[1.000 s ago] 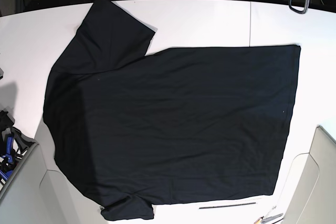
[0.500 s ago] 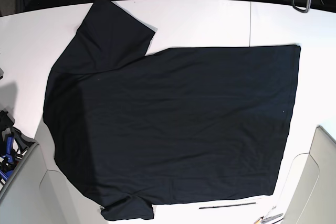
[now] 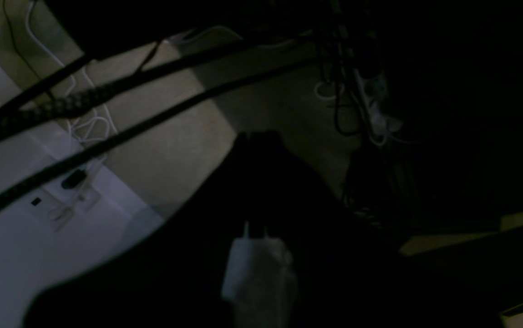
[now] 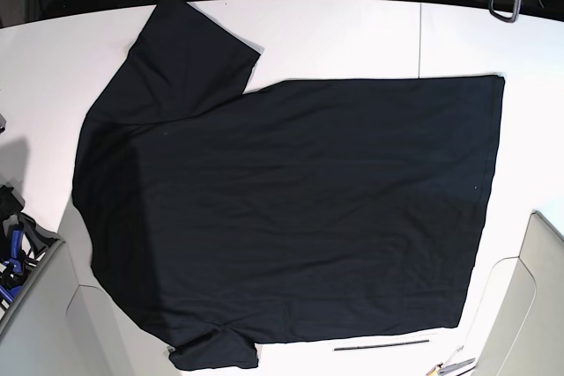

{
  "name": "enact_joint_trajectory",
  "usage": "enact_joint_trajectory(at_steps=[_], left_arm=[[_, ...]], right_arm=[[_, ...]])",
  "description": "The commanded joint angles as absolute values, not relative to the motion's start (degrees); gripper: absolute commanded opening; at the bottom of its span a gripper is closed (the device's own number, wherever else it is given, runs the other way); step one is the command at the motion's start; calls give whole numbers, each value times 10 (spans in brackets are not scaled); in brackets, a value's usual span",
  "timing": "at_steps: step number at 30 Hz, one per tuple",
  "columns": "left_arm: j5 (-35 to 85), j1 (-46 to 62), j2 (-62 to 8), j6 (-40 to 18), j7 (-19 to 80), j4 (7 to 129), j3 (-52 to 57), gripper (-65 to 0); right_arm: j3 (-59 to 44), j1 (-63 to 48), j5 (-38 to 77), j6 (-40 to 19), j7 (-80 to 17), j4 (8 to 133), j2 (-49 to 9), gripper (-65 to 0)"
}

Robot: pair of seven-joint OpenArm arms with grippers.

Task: Fold the T-shirt properly

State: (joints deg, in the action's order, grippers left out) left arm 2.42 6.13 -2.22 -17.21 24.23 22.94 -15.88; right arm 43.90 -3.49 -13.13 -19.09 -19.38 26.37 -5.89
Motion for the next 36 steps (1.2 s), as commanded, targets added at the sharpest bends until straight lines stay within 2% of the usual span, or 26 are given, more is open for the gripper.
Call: enact_joint_trajectory(at_steps=[1,15,36], left_arm=[[25,65,-21,-178,248,236,-158,-566],[31,191,-78,-178,234,427,-158,-566],[41,319,-106,-178,234,545,-157,-566]], right_arm=[[438,-37,-130,-197,-196,269,-65,-650],[438,-58,-98,-197,-198,315,-125,-650],[438,-253,-74,-196,-224,665,-328,-650]])
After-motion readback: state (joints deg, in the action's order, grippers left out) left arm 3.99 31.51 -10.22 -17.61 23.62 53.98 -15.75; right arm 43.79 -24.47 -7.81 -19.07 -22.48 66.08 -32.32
